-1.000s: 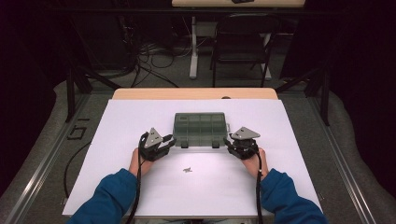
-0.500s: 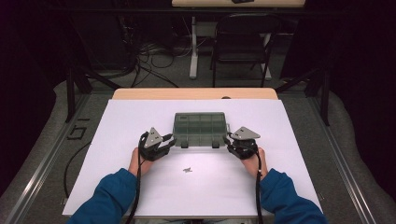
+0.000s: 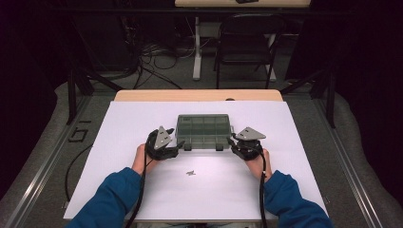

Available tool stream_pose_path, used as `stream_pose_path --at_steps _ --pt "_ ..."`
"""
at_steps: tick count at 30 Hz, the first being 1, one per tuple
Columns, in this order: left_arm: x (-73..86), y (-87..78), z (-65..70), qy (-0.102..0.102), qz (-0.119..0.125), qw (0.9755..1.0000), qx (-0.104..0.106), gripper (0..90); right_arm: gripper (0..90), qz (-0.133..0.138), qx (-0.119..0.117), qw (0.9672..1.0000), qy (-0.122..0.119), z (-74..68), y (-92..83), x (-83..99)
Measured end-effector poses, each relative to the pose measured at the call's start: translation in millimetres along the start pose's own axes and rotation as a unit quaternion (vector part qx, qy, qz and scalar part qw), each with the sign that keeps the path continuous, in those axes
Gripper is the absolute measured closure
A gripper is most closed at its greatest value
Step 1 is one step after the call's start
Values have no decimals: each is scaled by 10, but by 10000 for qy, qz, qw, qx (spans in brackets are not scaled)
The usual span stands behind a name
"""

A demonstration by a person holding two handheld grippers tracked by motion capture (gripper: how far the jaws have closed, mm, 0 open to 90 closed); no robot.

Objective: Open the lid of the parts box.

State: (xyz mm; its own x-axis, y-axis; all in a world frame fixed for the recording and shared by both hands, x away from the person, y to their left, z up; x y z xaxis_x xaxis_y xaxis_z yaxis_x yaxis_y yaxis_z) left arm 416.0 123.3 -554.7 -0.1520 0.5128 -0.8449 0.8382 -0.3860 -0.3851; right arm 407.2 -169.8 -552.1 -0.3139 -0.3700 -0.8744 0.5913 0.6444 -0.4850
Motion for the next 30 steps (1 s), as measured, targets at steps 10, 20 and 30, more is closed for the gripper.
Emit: stream_pose_path --at_steps 10,20,30 --pt "-9 45 -57 58 122 9999 -74 495 690 24 -30 10000 -6 6 -10 -16" --pt "-29 45 -79 16 205 9997 -113 526 390 -72 157 9992 -351 -18 -54 -109" --pt "-84 65 -140 -133 162 9998 -50 535 523 -104 222 9984 -519 15 47 -213"
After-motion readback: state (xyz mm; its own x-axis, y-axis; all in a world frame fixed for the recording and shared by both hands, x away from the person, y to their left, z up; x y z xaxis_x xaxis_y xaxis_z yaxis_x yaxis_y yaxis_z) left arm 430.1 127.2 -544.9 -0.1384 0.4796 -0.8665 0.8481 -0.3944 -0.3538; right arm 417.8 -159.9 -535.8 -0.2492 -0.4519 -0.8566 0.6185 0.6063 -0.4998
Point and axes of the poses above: each handheld gripper's, and its own axes: y roughly forward along the jaws, x roughly out of its underside, z roughly to its right, the point moved 3 cm from there along y, roughly forward along the jaws, and after that the axes turned 15 degrees about -x, right-handed, at the moved point
